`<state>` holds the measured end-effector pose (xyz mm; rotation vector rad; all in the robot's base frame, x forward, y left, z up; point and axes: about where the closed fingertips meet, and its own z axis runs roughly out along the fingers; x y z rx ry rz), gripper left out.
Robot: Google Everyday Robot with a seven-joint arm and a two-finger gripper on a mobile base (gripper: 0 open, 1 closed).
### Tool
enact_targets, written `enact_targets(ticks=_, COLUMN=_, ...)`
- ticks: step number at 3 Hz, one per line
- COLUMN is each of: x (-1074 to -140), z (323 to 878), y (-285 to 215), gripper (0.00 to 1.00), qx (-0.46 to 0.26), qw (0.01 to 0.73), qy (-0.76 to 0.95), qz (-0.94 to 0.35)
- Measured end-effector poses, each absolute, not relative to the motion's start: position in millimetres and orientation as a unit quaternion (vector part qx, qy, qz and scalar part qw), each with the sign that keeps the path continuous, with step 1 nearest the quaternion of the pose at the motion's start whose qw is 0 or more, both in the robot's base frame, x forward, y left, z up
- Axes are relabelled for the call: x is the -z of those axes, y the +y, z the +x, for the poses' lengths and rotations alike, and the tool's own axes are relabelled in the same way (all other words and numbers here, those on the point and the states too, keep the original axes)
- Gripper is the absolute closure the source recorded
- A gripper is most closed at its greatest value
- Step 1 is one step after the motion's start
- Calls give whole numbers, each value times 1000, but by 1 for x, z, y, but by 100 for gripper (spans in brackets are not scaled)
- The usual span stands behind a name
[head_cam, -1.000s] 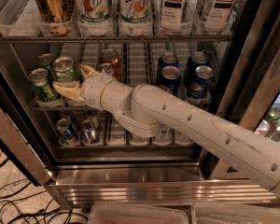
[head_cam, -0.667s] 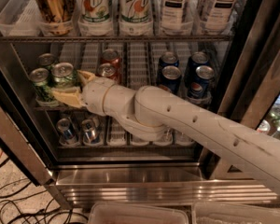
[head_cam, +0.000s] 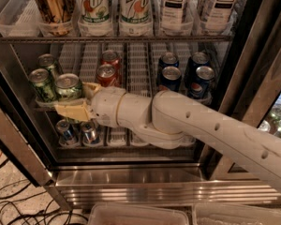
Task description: Pick green can from middle shelf of fridge
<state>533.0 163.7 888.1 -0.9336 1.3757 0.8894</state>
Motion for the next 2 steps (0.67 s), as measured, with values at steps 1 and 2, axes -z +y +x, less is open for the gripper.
enact_targets(ticks=1, x=-911, z=512, y=144, gripper=100, qx=-407, qw=572, qy=581, qz=-411)
enact_targets(ticks=2, x=-913, z=502, y=149, gripper=100, qx=-420, qw=565, qy=572, qz=-421)
